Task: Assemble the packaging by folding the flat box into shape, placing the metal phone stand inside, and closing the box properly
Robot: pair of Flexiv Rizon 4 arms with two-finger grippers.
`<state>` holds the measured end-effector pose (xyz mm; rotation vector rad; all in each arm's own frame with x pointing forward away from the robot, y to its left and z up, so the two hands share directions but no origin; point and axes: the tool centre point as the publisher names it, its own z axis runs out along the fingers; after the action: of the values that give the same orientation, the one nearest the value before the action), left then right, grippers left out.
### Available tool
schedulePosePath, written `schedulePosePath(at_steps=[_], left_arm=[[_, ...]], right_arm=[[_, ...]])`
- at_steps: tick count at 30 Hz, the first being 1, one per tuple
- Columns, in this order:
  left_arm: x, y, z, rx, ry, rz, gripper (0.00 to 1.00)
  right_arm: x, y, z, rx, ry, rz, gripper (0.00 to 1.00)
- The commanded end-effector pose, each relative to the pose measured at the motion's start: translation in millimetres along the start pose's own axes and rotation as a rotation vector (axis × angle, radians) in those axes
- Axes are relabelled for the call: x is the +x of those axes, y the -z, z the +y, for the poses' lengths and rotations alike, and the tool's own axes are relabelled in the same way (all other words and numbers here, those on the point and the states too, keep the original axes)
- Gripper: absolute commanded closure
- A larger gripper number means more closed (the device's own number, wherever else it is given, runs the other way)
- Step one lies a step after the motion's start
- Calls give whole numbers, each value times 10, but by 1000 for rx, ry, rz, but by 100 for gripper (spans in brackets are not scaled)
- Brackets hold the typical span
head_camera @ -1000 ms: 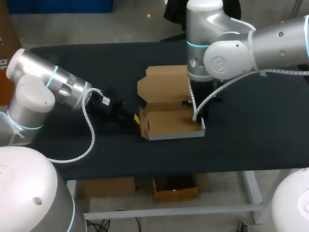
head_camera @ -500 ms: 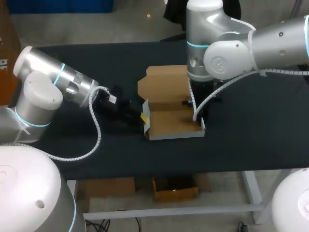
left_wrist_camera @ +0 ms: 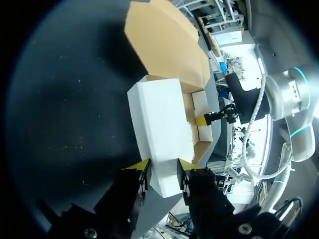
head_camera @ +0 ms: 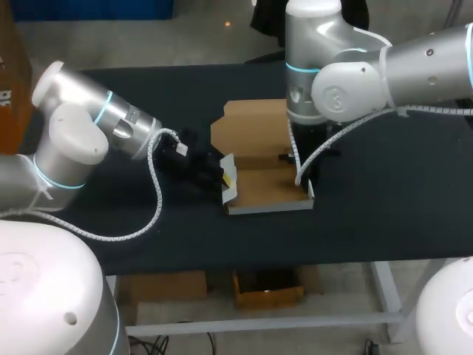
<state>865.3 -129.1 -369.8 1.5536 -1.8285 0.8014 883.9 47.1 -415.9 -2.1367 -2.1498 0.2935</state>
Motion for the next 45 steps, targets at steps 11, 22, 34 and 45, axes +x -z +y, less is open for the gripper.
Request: schedulePosePath(at_steps=[11,22,34,45], left_arm=[[80,-73,18,28,18,-86,66],[118,-143,5,58,41,-183,60],[112,-201,-69,117,92,-316,63],[43,-196,-154,132,130,-407,63]], right_arm=[[6,4,0,3,0,-2,100],[6,4,0,3,0,-2,100],[6,4,0,3,0,-2,100],[6,4,0,3,0,-2,100]])
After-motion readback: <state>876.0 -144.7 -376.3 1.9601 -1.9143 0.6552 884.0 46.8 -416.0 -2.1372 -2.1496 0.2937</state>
